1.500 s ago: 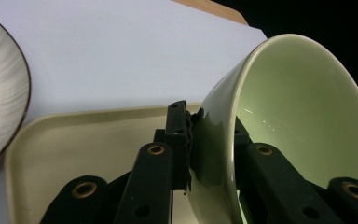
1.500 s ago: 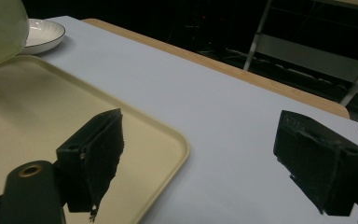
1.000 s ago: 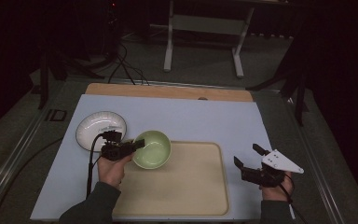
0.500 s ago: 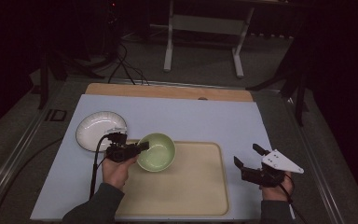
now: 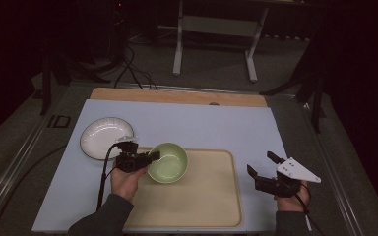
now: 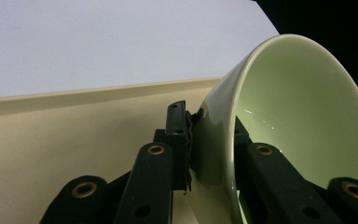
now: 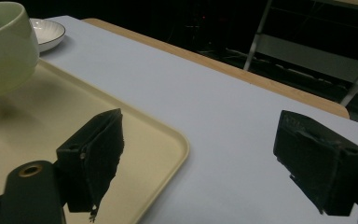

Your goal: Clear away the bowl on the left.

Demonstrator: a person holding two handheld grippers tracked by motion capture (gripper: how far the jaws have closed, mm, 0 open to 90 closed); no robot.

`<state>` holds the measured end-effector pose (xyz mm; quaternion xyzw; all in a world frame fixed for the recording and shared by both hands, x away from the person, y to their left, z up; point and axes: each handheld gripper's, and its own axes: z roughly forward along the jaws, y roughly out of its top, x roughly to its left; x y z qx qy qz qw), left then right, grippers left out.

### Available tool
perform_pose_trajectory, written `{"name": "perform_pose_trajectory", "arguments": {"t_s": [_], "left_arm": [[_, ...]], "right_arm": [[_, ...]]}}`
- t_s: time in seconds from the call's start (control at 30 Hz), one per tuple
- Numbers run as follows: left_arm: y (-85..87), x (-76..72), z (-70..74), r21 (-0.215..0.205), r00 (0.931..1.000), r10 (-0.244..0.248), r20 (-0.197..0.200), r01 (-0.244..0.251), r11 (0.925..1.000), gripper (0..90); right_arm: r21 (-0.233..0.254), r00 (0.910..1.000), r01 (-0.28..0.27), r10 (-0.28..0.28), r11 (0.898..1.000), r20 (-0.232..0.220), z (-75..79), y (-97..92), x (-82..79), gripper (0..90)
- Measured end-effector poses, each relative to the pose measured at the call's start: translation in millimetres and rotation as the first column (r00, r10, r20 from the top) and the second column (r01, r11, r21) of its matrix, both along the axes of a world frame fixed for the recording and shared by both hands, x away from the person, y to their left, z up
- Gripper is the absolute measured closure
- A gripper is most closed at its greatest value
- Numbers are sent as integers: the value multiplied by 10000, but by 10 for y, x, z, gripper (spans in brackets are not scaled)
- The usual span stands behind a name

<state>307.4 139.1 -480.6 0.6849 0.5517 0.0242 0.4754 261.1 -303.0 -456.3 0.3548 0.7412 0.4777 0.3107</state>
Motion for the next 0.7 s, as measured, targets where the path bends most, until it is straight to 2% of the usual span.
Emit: {"name": "perform_pose_trajectory", "arguments": {"t_s": [0.33, 0.7], "left_arm": [[-91, -11, -39, 163, 9996, -253, -98, 255, 9995, 791], [-198, -31, -137, 870, 9984, -476, -315, 501, 9949, 791]], "right_arm": [[-16, 10000, -5, 5, 10000, -2, -1, 0, 0, 155], [5, 10000, -10, 10, 10000, 8, 2, -4, -3, 155]]}}
